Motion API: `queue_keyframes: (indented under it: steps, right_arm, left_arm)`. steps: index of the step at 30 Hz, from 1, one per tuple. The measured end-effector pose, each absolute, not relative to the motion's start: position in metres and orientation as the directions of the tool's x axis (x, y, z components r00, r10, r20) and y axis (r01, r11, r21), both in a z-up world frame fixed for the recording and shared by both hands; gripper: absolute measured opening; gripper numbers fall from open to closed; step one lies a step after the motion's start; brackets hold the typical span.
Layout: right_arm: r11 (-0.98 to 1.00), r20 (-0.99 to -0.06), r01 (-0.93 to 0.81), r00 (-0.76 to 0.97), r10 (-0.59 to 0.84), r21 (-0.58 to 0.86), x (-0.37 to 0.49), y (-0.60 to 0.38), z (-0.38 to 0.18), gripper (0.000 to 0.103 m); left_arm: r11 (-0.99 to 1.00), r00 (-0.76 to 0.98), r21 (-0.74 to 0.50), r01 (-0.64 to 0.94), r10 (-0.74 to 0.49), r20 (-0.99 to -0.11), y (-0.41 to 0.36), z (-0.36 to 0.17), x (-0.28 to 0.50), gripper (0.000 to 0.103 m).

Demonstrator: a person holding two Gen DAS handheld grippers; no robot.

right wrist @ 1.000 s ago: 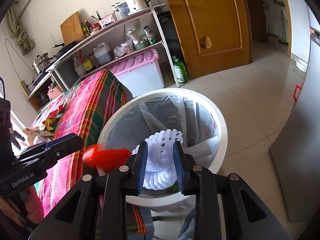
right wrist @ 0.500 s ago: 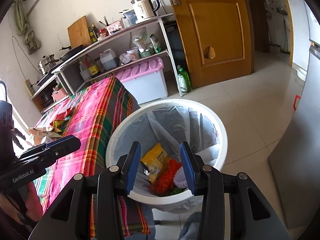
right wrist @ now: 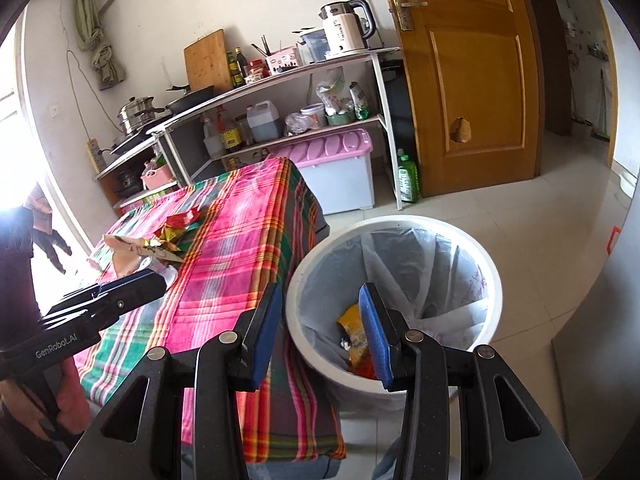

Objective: Collect trash
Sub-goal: 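Move both open tools back over the remaining trash on the table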

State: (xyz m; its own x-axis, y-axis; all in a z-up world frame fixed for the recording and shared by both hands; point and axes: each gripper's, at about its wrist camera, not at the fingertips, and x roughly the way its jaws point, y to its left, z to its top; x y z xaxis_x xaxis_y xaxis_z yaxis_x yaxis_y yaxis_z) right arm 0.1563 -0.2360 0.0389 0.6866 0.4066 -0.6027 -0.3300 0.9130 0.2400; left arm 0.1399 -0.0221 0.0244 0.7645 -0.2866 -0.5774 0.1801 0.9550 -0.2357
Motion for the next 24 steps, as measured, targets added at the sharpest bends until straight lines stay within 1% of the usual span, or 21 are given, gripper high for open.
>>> queue_keyframes:
  steps: [14,24]
  right_arm:
    - [0.868,-0.611,-0.440,0.629,0.481,0.230,0.138,-0.183,0.043,0.042]
    - [0.841,-0.633,-0.492,0.583,0.509,0.223,0.135,-0.159,0.039,0.042]
  left_arm:
    - [0.969,0.812,-0.240,0.049,-0.179,-0.555,0.040,0.026,0.096,0.028]
    - [0.971,0.820,-0.236,-0.030,-0.111,-0.562,0.073,0.021,0.081,0.028]
